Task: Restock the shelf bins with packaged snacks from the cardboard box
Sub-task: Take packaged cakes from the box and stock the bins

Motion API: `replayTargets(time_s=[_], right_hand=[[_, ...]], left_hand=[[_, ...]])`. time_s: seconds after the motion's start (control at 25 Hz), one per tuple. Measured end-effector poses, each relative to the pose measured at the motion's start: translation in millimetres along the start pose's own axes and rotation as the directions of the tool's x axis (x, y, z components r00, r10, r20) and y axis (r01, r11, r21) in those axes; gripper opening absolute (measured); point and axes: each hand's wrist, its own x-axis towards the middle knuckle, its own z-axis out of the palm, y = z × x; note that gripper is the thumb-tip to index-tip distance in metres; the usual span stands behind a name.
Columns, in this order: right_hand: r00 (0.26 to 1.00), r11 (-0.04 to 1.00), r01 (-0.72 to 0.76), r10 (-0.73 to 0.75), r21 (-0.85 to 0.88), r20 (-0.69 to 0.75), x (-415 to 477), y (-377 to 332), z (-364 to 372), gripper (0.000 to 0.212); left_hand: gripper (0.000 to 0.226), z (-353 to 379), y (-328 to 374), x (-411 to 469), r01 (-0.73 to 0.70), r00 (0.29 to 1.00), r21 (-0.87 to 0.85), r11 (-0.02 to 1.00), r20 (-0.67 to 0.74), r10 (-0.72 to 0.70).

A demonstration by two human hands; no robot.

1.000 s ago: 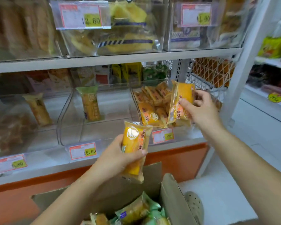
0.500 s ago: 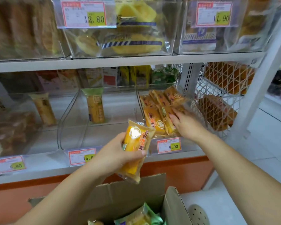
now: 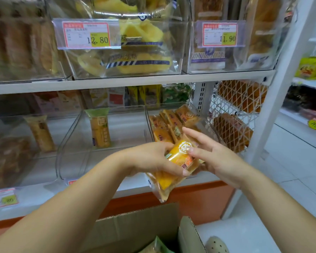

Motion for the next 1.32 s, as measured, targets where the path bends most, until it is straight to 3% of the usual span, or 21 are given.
replayTargets(time_s=[0.08,0.16,0.2,0.24,0.28,0.32,0.36,0.4,0.48,0.56,0.68,0.8,0.92,1.04,1.16,1.32], right_hand=[[0.994,0.996,0.023,-0.014,0.091,-0.106,0,2,-8,0.049],[0.975,0.987,0.035,0.001,0.158,-0.224,1,5,-22,0.043],[0.953,0.984,0.042,0.013,0.175,-0.304,2,8,-30,0.040],[0.915,0.981,0.051,0.029,0.186,-0.403,3,13,-39,0.038],[0.858,0.981,0.059,0.046,0.186,-0.512,6,17,-49,0.036],[0.792,0.980,0.069,0.059,0.185,-0.608,6,20,-57,0.035],[0.733,0.981,0.086,0.057,0.175,-0.678,7,23,-62,0.035],[0.691,0.986,0.096,0.033,0.137,-0.722,8,25,-65,0.037],[0.663,0.998,0.065,-0.036,0.010,-0.748,12,30,-59,0.037],[0.630,0.990,0.009,-0.118,-0.144,-0.768,20,35,-47,0.027],[0.566,0.935,-0.093,-0.233,-0.342,-0.790,36,41,-37,0.029],[0.638,0.808,-0.222,-0.303,-0.546,-0.708,41,44,-31,0.033],[0.700,0.526,-0.300,-0.446,-0.796,-0.558,40,46,-29,0.038],[0.832,0.353,-0.319,-0.340,-0.880,-0.438,30,42,-50,0.049],[0.919,0.306,-0.287,-0.180,-0.908,-0.351,18,53,-64,0.063],[0.867,0.376,-0.326,-0.248,-0.868,-0.433,33,70,-53,0.058]], left_hand=[[0.039,-7,8,16,-0.020,0.999,0.044,0.999,0.034,0.018],[0.033,-10,12,31,-0.078,0.988,0.040,0.996,-0.131,0.083],[0.031,-11,10,40,-0.117,0.942,0.039,0.992,-0.314,0.123],[0.028,-12,7,48,-0.144,0.848,0.062,0.988,-0.506,0.156],[0.026,-12,3,56,-0.128,0.743,0.136,0.982,-0.643,0.186],[0.029,-13,-2,63,-0.071,0.686,0.253,0.965,-0.689,0.232],[0.034,-10,-8,70,-0.017,0.704,0.390,0.921,-0.649,0.288],[0.040,-7,-14,76,0.013,0.775,0.524,0.852,-0.544,0.323],[0.045,1,-22,81,0.000,0.894,0.724,0.690,-0.309,0.325],[0.045,5,-26,81,-0.005,0.921,0.824,0.567,-0.218,0.324],[0.049,0,-33,79,0.036,0.914,0.859,0.510,-0.234,0.330],[0.068,-1,-42,74,0.030,0.902,0.885,0.465,-0.224,0.369],[0.080,-1,-47,74,0.042,0.901,0.897,0.441,-0.225,0.372],[0.078,-2,-50,76,0.067,0.899,0.910,0.409,-0.233,0.371],[0.079,0,-54,78,0.087,0.892,0.917,0.388,-0.246,0.380],[0.082,1,-52,78,0.071,0.893,0.907,0.415,-0.243,0.378]])
